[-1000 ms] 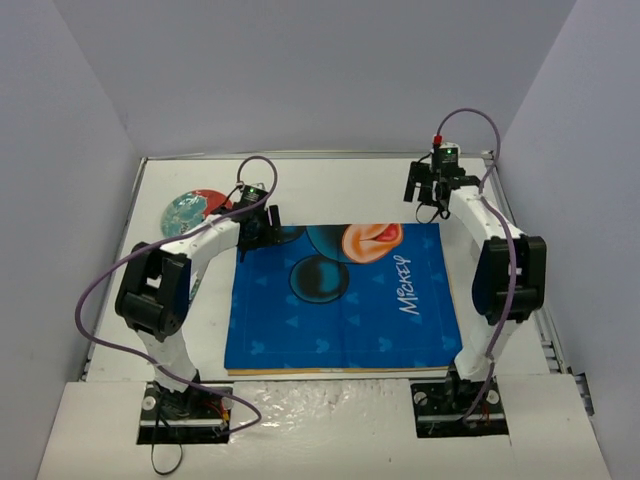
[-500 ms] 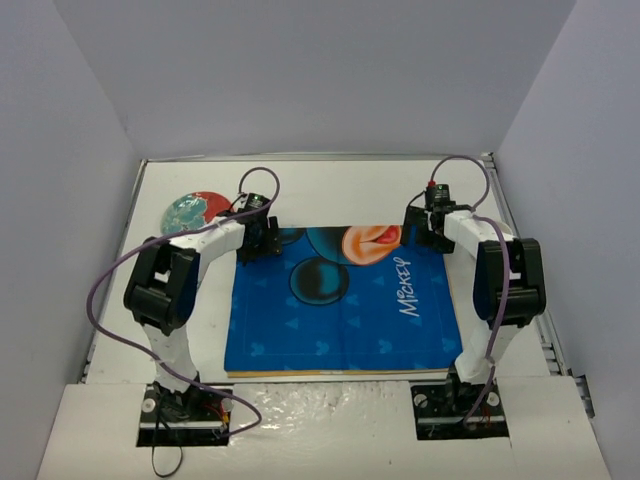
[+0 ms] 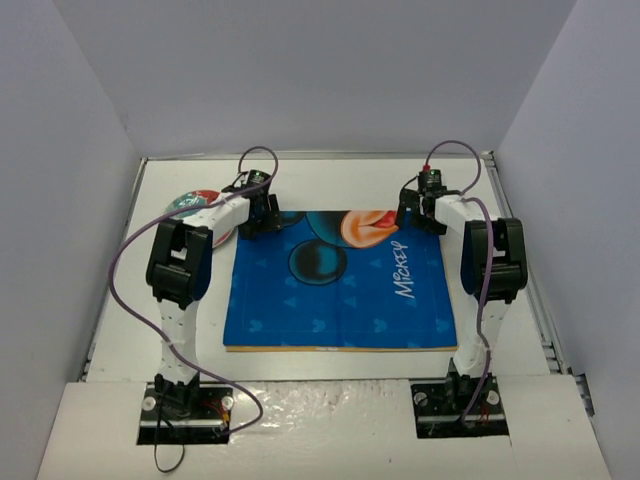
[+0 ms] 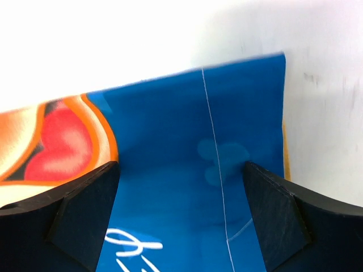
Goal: Set the dinner table for one person
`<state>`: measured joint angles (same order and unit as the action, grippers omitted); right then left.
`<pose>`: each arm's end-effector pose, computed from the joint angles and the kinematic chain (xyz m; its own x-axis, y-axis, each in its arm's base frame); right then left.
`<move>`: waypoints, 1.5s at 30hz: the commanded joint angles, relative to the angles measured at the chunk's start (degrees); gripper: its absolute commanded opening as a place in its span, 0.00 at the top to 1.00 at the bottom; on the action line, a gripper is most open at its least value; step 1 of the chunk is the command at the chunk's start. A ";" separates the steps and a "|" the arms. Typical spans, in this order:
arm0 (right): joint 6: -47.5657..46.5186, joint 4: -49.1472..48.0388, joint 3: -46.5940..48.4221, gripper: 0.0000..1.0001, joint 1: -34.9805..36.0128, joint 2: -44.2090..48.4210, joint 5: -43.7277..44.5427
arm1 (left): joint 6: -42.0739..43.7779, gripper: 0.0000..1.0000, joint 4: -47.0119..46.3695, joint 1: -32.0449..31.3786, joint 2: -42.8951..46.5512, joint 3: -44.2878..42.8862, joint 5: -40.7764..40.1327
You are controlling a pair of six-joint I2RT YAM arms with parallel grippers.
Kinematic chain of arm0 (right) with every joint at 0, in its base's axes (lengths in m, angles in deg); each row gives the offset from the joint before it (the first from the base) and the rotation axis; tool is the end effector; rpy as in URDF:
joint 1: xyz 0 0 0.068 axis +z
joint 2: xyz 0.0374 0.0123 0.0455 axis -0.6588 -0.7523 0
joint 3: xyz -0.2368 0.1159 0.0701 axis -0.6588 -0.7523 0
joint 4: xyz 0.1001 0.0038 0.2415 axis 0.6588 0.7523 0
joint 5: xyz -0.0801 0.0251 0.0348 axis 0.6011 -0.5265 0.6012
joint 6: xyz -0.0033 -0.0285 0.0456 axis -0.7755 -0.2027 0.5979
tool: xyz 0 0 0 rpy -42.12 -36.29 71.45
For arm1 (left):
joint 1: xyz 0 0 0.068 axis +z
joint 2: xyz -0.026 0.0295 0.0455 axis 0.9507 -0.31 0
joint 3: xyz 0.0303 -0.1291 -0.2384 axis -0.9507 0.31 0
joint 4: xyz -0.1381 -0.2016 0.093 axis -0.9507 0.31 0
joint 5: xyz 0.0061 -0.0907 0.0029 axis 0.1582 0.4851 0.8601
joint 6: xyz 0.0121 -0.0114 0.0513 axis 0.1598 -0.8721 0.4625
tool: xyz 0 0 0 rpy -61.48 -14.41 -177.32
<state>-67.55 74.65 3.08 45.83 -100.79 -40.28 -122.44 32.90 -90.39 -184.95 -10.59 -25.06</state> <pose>0.4416 0.0349 0.1678 -0.6994 0.2244 -0.6785 0.1365 0.9739 0.1813 0.4308 -0.1438 0.1788 -0.8408 -0.3193 -0.4372 -0.1978 0.9329 -0.3010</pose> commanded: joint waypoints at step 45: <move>-8.71 0.23 33.95 0.13 -1.37 -19.57 -4.80 | -5.13 0.38 -2.60 2.80 -4.26 -6.61 3.96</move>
<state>-76.27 72.70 35.76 44.87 -123.17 -42.19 -126.07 25.35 -87.62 -191.24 -18.56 -23.90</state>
